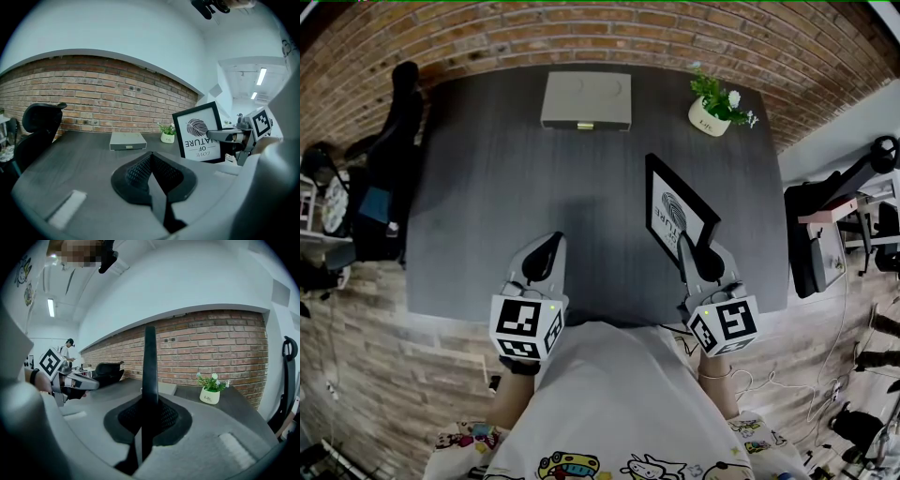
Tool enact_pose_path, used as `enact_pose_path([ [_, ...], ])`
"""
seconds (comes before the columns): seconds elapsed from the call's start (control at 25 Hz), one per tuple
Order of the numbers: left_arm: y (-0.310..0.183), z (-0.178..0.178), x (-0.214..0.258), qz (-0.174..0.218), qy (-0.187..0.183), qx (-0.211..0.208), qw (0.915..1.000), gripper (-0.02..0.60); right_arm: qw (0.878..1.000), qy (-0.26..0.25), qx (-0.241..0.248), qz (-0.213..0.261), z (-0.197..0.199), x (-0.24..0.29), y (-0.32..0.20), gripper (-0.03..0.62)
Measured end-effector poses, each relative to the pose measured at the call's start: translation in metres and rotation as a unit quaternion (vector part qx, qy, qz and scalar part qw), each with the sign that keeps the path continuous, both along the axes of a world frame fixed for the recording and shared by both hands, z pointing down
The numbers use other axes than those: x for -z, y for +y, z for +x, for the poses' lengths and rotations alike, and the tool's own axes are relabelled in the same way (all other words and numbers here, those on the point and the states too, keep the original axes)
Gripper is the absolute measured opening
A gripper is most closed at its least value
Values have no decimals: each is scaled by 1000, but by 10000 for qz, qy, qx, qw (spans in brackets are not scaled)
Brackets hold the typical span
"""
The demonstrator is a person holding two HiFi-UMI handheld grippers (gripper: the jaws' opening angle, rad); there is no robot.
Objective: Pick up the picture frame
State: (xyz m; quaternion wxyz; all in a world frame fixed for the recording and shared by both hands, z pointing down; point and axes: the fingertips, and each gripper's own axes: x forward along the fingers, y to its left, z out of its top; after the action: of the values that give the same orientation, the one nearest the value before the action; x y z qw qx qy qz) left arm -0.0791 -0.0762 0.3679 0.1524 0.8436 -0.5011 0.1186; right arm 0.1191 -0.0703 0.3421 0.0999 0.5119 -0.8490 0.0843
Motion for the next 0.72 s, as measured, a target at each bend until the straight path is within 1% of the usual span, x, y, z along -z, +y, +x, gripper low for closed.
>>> enact_pose_path([
  [0.36, -4, -2, 0, -6, -16, 4, 10000, 15, 9999, 72, 80, -80, -4, -3, -3, 14],
  [0.72, -4, -6, -2, -30, -14, 39, 10000, 15, 9999, 102, 59, -124, -6, -5, -3, 14],
])
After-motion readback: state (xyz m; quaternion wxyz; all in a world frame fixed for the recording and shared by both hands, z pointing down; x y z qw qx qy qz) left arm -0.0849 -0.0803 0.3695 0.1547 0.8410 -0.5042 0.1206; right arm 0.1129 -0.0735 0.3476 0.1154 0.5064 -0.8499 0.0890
